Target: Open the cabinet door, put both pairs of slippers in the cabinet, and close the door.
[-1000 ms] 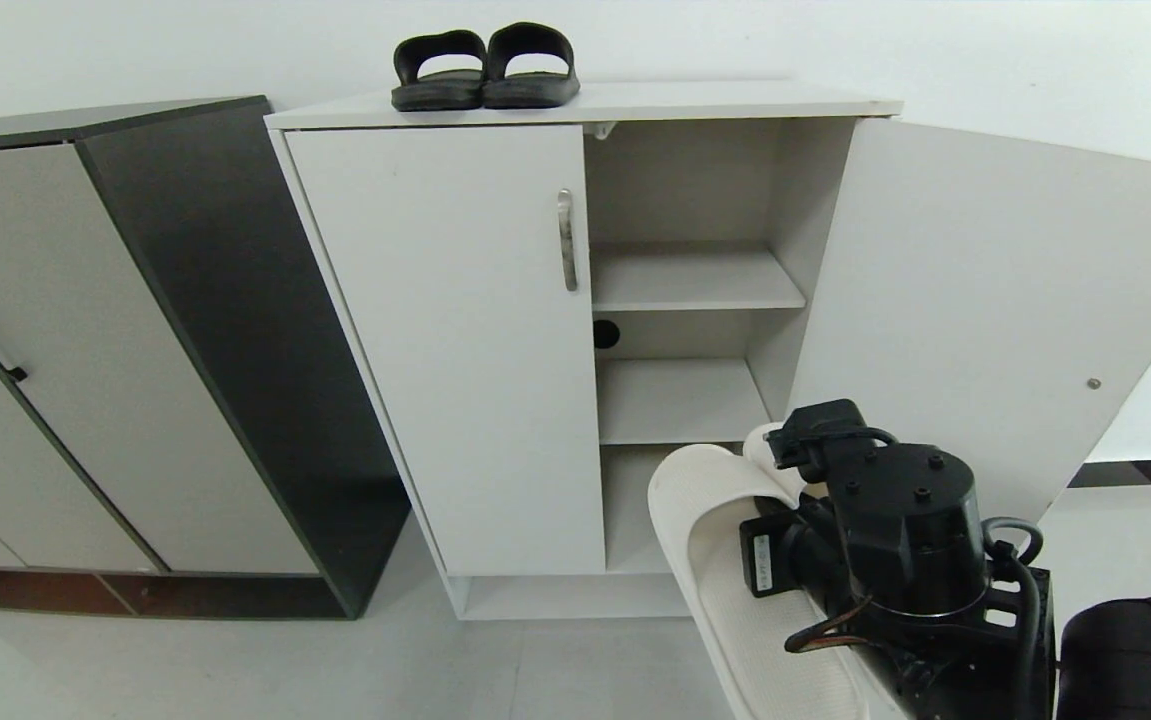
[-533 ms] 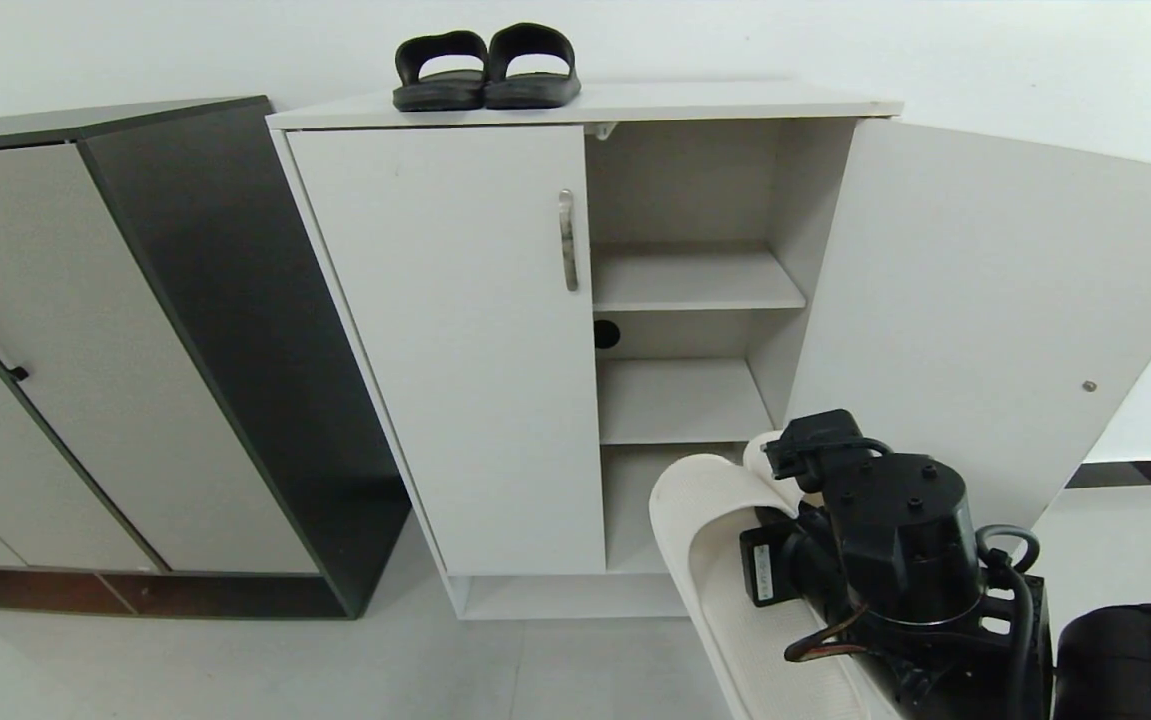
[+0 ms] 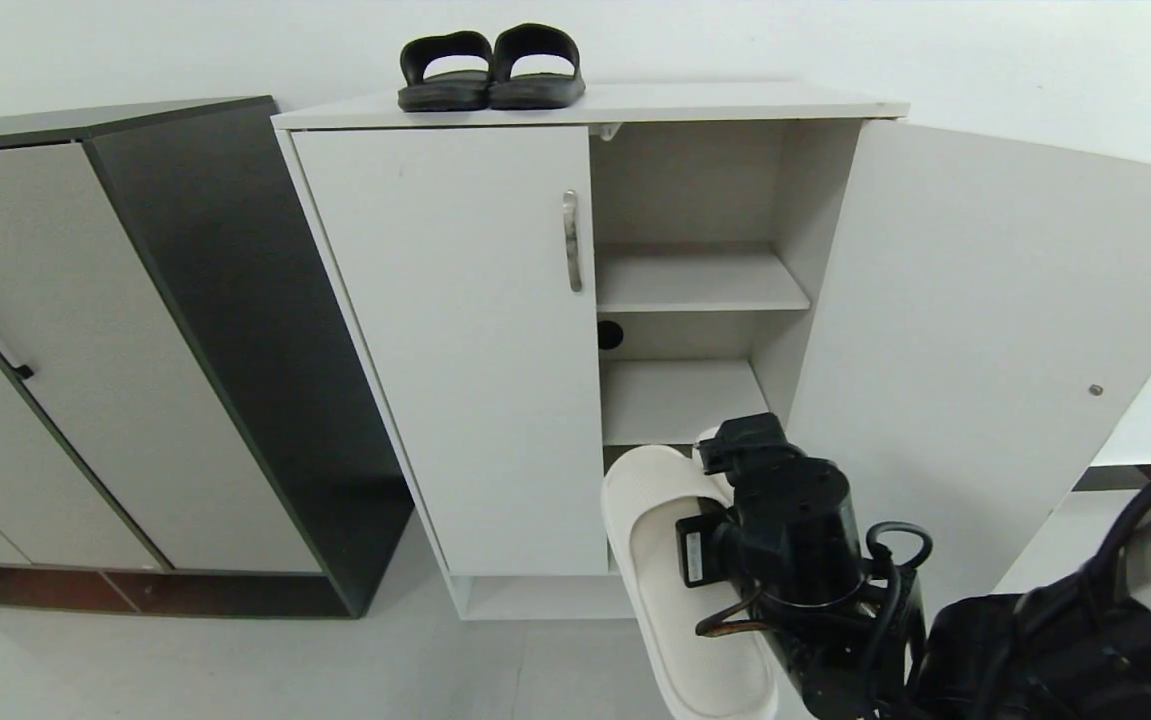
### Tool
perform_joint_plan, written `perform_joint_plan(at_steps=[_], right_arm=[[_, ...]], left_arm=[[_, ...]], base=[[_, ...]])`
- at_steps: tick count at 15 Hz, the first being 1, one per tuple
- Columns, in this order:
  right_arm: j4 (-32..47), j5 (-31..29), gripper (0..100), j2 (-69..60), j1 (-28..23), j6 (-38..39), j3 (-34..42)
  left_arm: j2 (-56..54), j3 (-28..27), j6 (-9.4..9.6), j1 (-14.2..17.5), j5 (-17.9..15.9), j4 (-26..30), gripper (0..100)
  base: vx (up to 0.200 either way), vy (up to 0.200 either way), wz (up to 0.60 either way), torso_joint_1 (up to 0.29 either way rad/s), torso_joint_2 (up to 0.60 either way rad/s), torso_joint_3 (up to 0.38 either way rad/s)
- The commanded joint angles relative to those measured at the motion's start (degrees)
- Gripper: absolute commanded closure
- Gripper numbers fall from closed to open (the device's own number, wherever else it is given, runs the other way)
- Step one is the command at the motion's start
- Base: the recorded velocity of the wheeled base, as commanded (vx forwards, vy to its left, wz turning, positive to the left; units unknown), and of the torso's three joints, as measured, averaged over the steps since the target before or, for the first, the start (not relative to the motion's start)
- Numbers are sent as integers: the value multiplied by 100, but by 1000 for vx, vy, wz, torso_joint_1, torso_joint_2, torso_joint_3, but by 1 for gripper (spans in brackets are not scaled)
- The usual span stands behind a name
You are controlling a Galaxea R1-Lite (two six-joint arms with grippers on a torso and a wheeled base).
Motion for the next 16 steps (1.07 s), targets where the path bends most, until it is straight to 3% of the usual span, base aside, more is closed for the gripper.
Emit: perform_joint_plan(at_steps=[1,4,10,16], right_arm=[[-83,-38,100,358,16,-7,-92],[-109,-152,100,551,16,2,-145],[-206,-152,100,964,95,134,-197],[-347,85,100,1755,-54,134,-1059]], left_arm=[[14,0,2,-4,0,4,100],[14,0,2,-4,0,4,100],[14,0,10,-4,9,4,100],[22,0,28,-4,9,13,100]], base=[[0,-200,0,7,-2,2],[0,-200,0,4,4,2],[0,0,0,0,0,0],[0,0,0,0,0,0]])
